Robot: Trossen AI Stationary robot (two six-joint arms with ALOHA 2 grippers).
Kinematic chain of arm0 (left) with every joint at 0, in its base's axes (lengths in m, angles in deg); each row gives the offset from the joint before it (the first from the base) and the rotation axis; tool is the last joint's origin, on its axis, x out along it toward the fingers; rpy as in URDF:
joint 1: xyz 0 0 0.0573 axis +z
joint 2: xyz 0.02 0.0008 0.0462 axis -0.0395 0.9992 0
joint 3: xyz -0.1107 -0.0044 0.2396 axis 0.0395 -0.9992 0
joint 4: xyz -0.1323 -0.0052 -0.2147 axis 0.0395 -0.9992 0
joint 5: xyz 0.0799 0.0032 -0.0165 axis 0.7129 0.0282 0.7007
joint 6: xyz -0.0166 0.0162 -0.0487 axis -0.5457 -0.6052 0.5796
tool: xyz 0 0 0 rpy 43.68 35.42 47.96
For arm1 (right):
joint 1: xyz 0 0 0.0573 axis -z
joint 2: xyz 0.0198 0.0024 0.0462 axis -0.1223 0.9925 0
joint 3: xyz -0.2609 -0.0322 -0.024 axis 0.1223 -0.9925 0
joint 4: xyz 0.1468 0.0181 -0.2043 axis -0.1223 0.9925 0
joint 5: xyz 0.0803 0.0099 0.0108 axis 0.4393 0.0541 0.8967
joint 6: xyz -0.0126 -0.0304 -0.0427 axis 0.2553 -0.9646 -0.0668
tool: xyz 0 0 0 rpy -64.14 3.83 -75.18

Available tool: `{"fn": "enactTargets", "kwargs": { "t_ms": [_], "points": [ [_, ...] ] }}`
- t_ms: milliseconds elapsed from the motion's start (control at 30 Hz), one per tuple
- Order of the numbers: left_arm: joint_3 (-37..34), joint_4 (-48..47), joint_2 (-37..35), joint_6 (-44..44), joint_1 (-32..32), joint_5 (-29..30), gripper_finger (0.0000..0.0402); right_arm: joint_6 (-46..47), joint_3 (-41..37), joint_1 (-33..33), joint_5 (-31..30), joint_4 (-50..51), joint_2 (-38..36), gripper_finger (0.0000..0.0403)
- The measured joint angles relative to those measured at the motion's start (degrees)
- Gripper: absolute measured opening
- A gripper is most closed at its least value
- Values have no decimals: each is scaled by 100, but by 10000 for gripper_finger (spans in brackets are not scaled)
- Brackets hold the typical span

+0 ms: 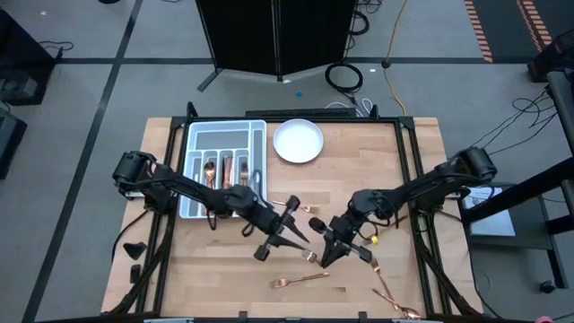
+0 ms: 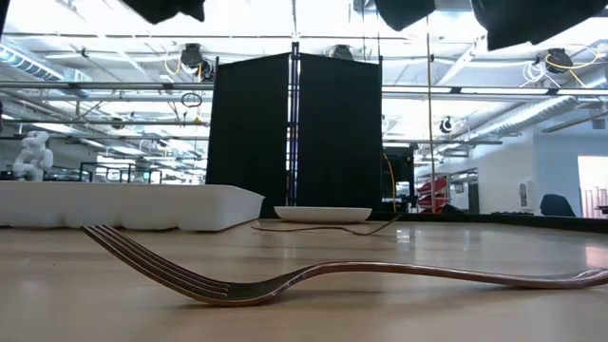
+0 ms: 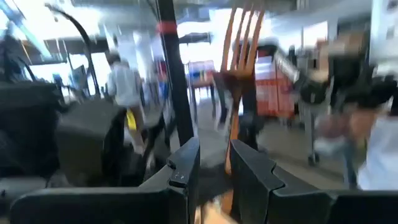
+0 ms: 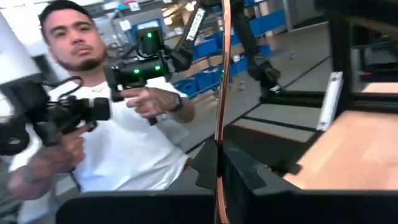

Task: Sort silverware
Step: Put the fork on the silverware tray

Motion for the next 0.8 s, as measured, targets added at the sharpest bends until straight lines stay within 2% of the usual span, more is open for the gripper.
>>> {"fn": "enactTargets", "kwargs": {
  "t_ms": [100, 267, 467, 567, 667, 800],
  "points": [
    [208, -681, 4, -240, -42, 7, 84, 71, 4, -4, 161, -326, 141, 0],
    [224, -593, 4, -675, -144, 7, 89, 20, 4, -2, 348, -427, 141, 0],
    [226, -468, 4, -299, -240, -3, 138, 181, 4, 48, 1033, -445, 138, 0],
    [226, -399, -69, 18, -238, -399, 169, 222, 4, 46, 1337, -442, 138, 0],
    [226, -363, -116, 419, -240, -675, 190, 285, 4, 73, 1216, -392, 138, 0],
    [226, -501, -116, 822, -240, -1456, 196, 250, 4, 200, 1106, -191, 138, 0]
  ]
}}
